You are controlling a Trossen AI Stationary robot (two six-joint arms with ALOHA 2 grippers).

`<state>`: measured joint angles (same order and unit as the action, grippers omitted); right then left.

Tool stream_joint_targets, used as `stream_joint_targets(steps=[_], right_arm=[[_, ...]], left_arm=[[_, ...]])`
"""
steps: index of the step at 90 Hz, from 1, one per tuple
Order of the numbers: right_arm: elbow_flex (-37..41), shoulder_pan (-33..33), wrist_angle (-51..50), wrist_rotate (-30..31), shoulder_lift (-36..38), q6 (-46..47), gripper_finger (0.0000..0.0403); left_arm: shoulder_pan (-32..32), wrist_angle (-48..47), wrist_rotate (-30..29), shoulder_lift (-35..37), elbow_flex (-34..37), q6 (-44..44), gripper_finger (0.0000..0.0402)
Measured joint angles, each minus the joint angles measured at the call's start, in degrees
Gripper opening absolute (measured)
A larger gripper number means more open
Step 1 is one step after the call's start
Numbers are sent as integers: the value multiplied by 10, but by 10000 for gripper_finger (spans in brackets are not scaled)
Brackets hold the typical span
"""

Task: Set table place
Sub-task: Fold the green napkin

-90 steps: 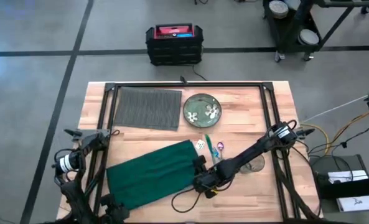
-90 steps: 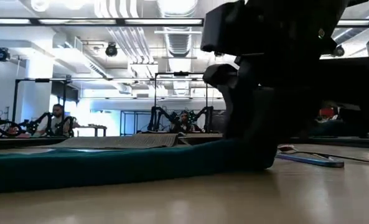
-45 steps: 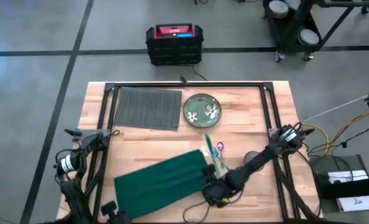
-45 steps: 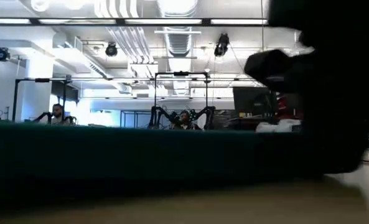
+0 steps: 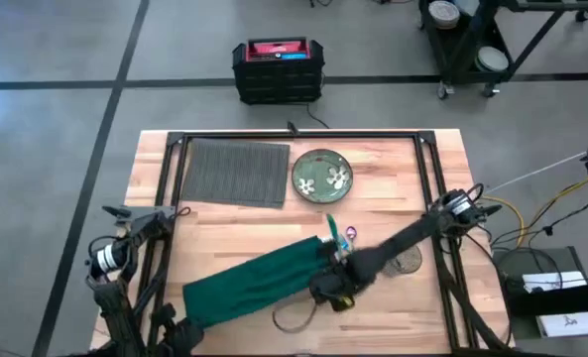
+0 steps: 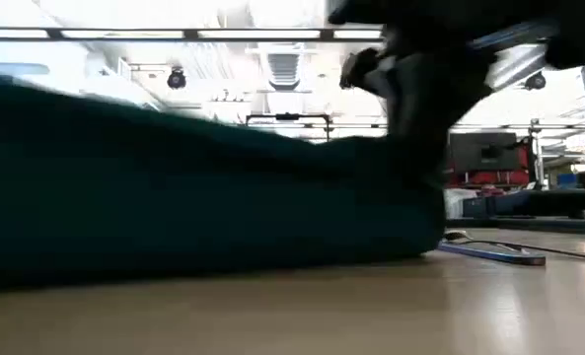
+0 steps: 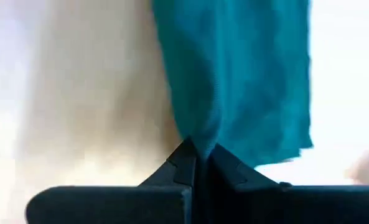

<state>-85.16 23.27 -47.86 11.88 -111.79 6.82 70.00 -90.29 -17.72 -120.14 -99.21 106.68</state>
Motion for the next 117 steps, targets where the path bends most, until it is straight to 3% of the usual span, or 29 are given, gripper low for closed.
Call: stream_joint_targets(steps=[9, 26, 56, 72, 85, 117], right_arm=[[1, -41, 0, -37, 0, -4, 0], [3, -96, 12, -44, -7, -20, 0], [12, -125, 45, -43, -39, -25, 0], [12, -129, 62, 27, -50, -7, 11], [12, -139, 51, 28, -42, 9, 58], [12, -164, 16, 33, 19, -15, 199]], left_arm=[[0, 3, -3, 2, 22, 7, 0], [0, 4, 2, 2, 84, 52, 0], [0, 40, 2, 3, 161, 108, 0], [-3, 63, 2, 3, 175, 110, 5], [-8, 60, 2, 16, 171, 109, 45], [-8, 26, -19, 106, 166, 133, 199]])
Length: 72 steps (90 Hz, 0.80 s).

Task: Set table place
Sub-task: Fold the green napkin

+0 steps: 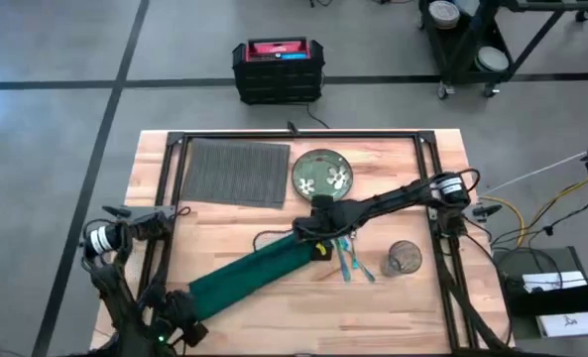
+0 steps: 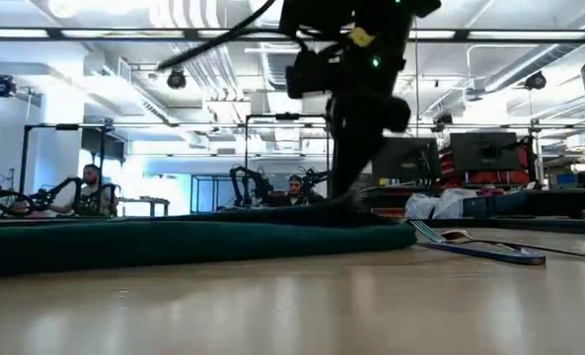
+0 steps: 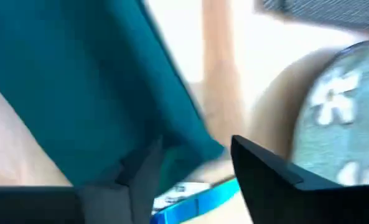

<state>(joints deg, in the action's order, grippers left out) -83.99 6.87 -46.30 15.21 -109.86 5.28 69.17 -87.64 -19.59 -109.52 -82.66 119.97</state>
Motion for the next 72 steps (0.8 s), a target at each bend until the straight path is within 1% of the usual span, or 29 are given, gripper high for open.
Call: stream_joint_targets(steps=[3, 9, 14, 20, 26, 30, 33, 40, 47, 52, 61, 68, 72], right_arm=[[0, -4, -4, -1, 5, -4, 207], [0, -11, -5, -5, 13, -7, 220], [0, -13, -6, -21, 18, -7, 228], [1, -14, -1, -72, 19, -13, 235], [15, -5, 33, -141, 15, -25, 238], [31, 4, 69, -175, 10, -34, 238], [44, 10, 92, -186, 5, -40, 236], [73, 23, 126, -181, -12, -45, 229], [89, 26, 131, -165, -26, -31, 220], [94, 29, 136, -163, -28, -11, 213], [94, 45, 153, -166, -28, 37, 202], [93, 60, 169, -171, -29, 87, 195], [89, 67, 184, -174, -29, 111, 192]], left_arm=[[0, 0, -15, 6, 3, 6, 207], [-2, 4, -64, 12, 10, 13, 220], [-6, 23, -99, 12, 20, 13, 226], [-18, 80, -123, 11, 45, -6, 227], [-34, 162, -128, 11, 79, -44, 224], [-46, 231, -128, 11, 107, -78, 218], [-54, 283, -129, 11, 128, -103, 213], [-71, 391, -112, 10, 177, -164, 198], [-77, 440, -86, 14, 206, -191, 180], [-74, 444, -69, 15, 209, -193, 165], [-50, 426, -62, 19, 200, -188, 139], [-29, 397, -19, 29, 181, -186, 120], [-18, 378, -8, 36, 168, -178, 112]])
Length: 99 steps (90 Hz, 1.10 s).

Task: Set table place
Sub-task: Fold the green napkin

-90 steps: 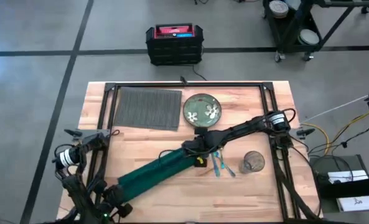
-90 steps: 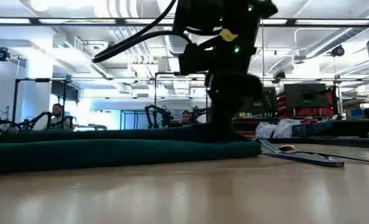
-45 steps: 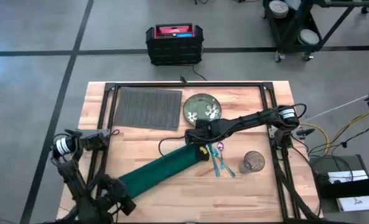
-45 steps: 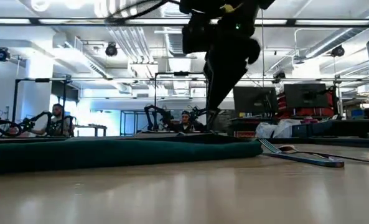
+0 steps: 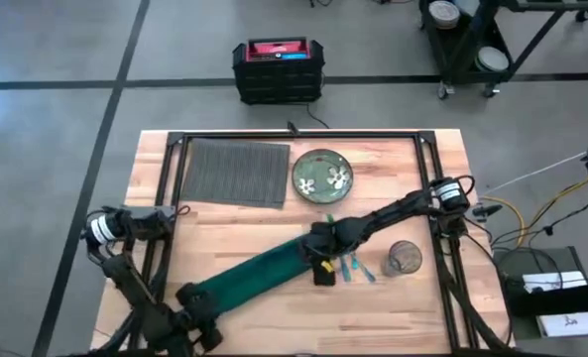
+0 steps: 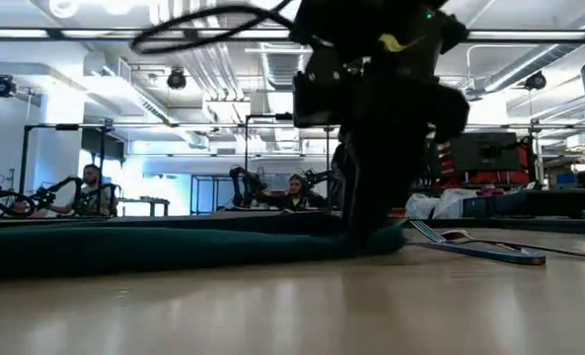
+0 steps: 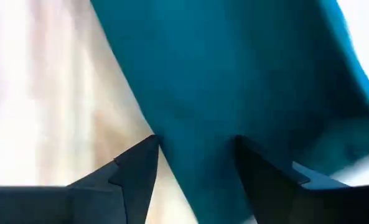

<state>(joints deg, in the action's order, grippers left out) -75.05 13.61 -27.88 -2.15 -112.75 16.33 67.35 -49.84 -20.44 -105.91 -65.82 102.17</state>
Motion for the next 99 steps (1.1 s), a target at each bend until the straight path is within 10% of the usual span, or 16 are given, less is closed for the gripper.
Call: stream_joint_targets(steps=[17, 35, 65, 99], right_arm=[[-35, 16, -5, -11, 2, 14, 184], [-82, 6, -49, -5, 31, -114, 182], [-80, -41, -30, -4, 1, -209, 154], [-80, -50, -1, 92, -44, -225, 85]], left_arm=[[11, -85, -54, 38, -45, 35, 88], [-37, -93, -311, 63, -32, 24, 76], [-243, 151, -183, 56, 100, -244, 75], [-262, 269, -211, 59, 214, -180, 75]])
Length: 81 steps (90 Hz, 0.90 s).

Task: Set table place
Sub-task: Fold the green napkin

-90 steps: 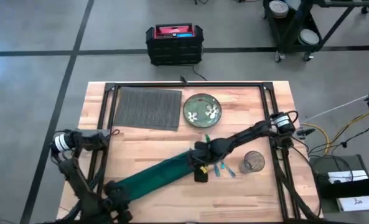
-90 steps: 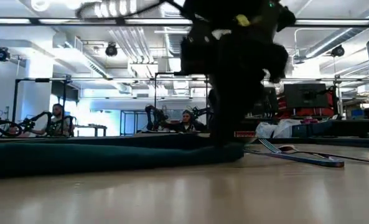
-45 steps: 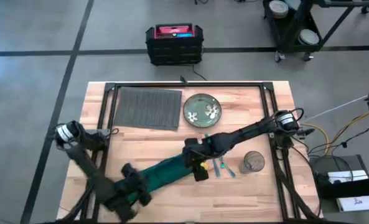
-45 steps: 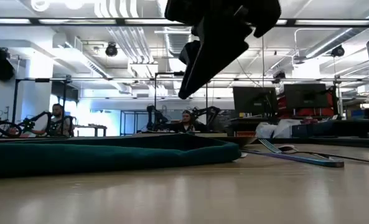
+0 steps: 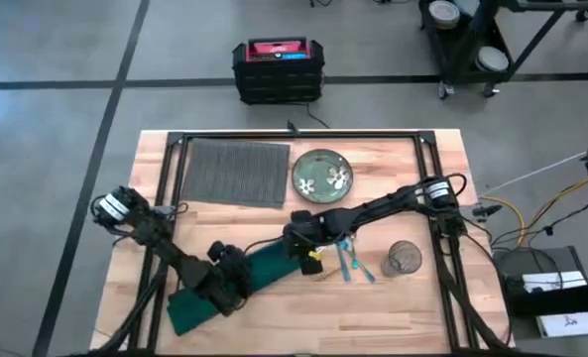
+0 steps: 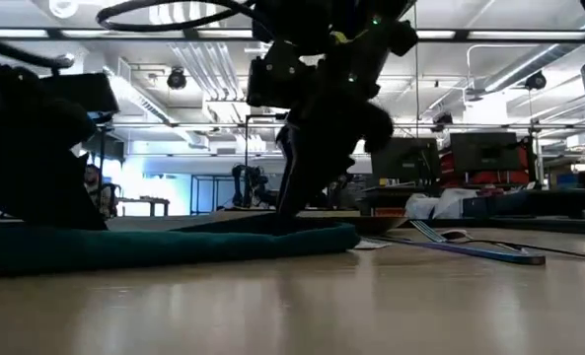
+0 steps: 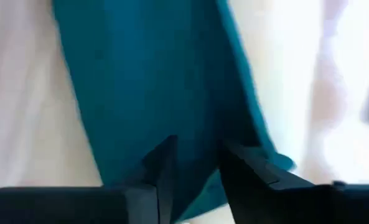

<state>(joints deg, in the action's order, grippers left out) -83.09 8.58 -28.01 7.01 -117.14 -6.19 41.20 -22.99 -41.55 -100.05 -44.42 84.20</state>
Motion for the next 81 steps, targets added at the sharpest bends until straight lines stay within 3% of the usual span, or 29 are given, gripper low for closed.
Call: stream_joint_targets(steps=[17, 24, 47, 64, 81], right_arm=[[0, -8, 9, 9, -2, -32, 47], [0, -14, -4, 43, -2, -34, 33], [0, -49, -117, 113, -1, 24, 2], [-10, -34, -96, 96, 17, 36, 1], [-16, -10, 28, -4, 18, -7, 1]], left_arm=[[5, 10, -5, 0, 4, 0, 75], [6, 11, -6, -1, 2, -7, 75], [11, 14, -5, -1, 2, -14, 75], [11, 14, -5, -1, 2, -14, 75], [11, 14, -7, -2, 2, -14, 75]])
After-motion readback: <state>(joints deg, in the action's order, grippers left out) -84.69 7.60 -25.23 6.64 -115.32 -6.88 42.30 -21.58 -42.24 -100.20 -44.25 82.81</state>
